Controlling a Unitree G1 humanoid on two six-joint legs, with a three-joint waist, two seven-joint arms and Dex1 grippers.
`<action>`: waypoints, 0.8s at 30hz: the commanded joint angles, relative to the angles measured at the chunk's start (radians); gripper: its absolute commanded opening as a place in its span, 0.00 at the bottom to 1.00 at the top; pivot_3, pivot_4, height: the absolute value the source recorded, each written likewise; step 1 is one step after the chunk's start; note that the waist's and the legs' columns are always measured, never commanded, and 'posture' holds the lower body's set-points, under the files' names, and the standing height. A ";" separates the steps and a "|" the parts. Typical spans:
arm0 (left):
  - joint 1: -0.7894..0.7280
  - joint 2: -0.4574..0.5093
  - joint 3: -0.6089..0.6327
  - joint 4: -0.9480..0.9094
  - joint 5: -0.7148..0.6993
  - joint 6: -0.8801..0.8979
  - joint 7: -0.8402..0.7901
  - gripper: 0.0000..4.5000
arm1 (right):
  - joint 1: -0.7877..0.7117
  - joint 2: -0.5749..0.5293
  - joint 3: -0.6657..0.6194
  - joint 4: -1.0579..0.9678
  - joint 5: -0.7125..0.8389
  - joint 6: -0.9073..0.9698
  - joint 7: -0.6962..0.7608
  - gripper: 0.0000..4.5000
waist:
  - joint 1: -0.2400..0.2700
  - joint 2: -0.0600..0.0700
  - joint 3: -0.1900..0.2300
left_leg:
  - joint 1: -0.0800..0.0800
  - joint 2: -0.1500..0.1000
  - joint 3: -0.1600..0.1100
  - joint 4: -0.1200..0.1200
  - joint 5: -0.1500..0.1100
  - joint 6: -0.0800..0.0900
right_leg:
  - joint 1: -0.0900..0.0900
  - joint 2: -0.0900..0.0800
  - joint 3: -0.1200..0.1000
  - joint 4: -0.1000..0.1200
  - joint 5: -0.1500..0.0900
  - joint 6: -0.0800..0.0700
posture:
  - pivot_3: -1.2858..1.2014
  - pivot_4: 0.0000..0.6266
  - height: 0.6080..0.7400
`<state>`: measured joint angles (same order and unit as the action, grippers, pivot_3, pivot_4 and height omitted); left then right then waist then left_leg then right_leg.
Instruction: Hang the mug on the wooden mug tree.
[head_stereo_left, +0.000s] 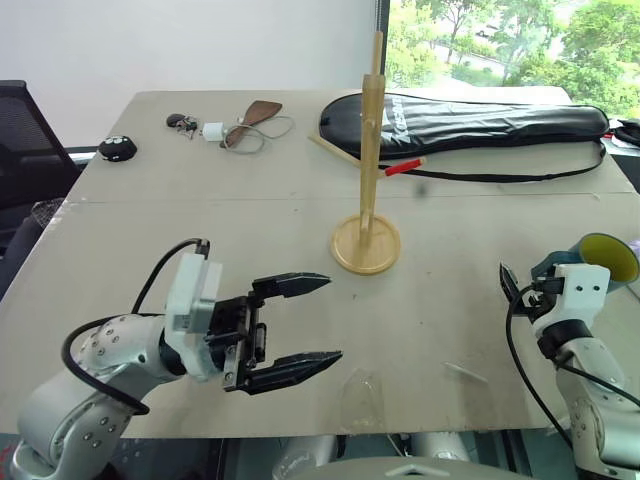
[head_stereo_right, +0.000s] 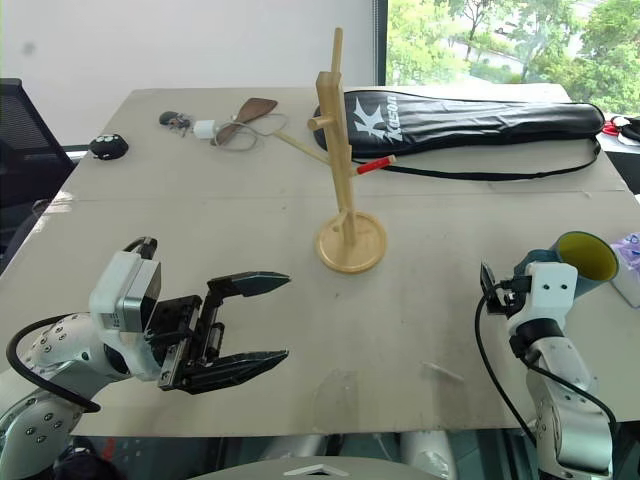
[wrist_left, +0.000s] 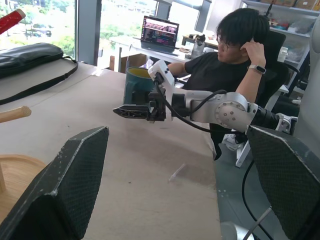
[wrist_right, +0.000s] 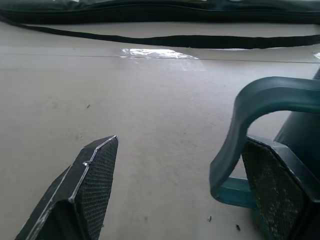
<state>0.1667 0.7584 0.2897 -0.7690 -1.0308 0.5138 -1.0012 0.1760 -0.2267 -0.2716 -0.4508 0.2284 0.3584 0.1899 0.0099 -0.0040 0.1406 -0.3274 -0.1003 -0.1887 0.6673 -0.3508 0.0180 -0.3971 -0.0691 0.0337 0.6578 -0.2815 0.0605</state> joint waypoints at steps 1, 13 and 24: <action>0.020 0.013 0.041 -0.044 -0.022 -0.024 -0.008 1.00 | -0.017 -0.001 -0.012 -0.007 -0.009 -0.017 -0.022 0.56 | 0.000 0.000 0.000 | 0.000 0.000 0.000 0.000 0.000 0.000 | 0.000 0.000 0.000 0.000 0.000 0.000 | 0.52 0.24 1.00; 0.047 0.005 0.034 -0.134 -0.051 -0.024 0.092 1.00 | -0.046 -0.087 0.008 -0.098 0.069 0.056 0.082 0.02 | -0.004 0.001 0.000 | 0.000 0.000 0.001 0.000 0.000 0.000 | 0.000 0.000 0.003 0.000 0.000 0.000 | 0.52 0.24 1.00; 0.087 -0.125 0.060 -0.105 -0.057 -0.147 0.124 1.00 | -0.587 -0.483 0.142 -0.060 0.404 0.428 0.442 0.02 | -0.016 -0.001 0.001 | -0.001 0.002 0.001 -0.001 0.000 0.000 | 0.000 0.000 0.002 -0.003 0.000 0.000 | 0.52 0.24 1.00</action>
<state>0.2559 0.6409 0.3251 -0.8590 -1.0673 0.4075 -0.8657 -0.3654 -0.6997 -0.1599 -0.5277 0.6113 0.7603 0.5969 -0.0061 -0.0050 0.1413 -0.3292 -0.0986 -0.1880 0.6661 -0.3508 0.0181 -0.3968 -0.0691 0.0358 0.6535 -0.2815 0.0604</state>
